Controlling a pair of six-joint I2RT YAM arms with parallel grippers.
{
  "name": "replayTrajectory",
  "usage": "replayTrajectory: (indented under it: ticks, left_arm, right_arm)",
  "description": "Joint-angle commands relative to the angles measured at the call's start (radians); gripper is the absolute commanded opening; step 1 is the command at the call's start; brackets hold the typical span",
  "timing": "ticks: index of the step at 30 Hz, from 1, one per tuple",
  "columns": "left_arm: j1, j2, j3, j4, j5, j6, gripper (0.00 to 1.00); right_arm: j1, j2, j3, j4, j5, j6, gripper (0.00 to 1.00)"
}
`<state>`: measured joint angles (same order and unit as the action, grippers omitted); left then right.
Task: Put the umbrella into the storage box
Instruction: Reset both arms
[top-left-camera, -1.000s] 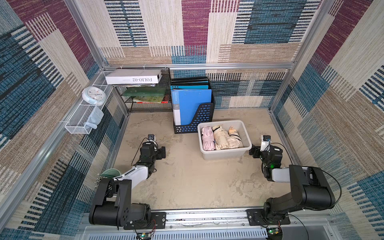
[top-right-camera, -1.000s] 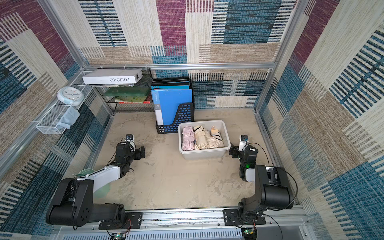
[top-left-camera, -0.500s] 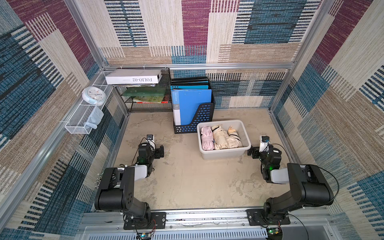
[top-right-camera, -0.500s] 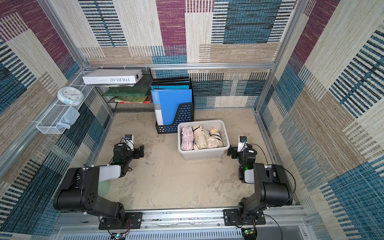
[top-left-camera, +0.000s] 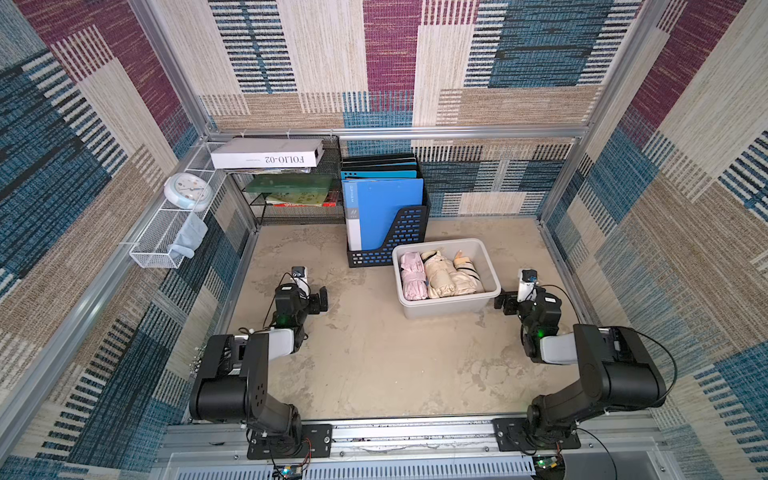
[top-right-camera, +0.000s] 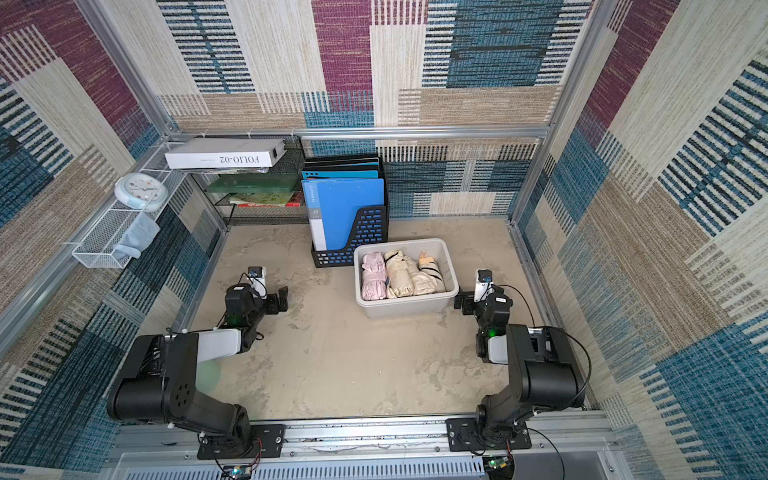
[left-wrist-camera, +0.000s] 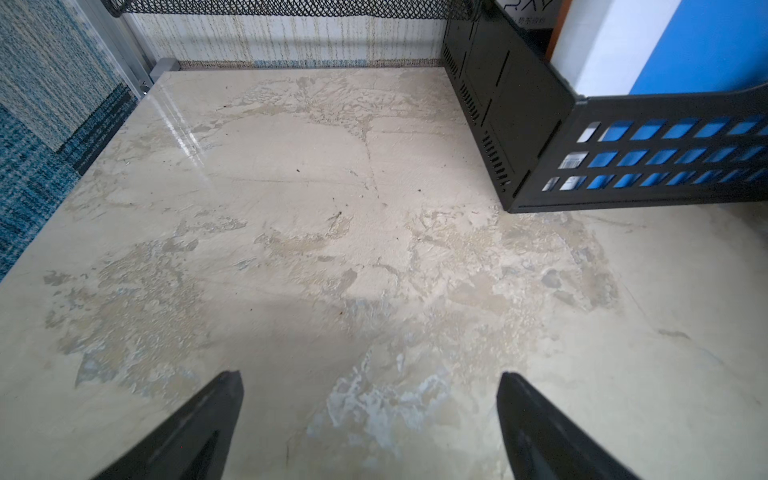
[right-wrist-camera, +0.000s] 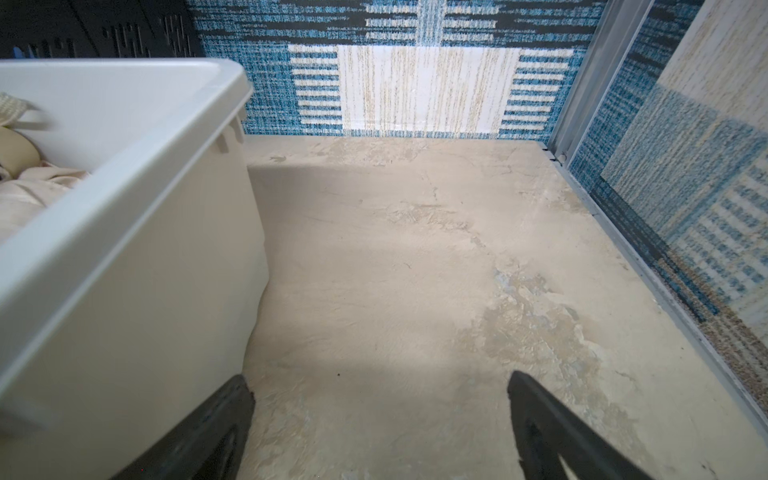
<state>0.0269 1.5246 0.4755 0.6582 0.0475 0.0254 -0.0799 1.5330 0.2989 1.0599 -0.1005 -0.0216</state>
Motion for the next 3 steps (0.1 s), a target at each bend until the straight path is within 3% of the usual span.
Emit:
replayTrajectory:
  ticks: [1, 3]
  left_arm:
    - [-0.013, -0.006, -0.006, 0.024, -0.034, -0.004, 0.99]
    - [-0.007, -0.004, 0.000, 0.018, -0.023, -0.005, 0.99]
  right_arm:
    - [0.004, -0.013, -0.008, 0.070, -0.010, 0.006, 1.00]
    - [0.005, -0.021, -0.017, 0.083, -0.009, 0.005, 1.00]
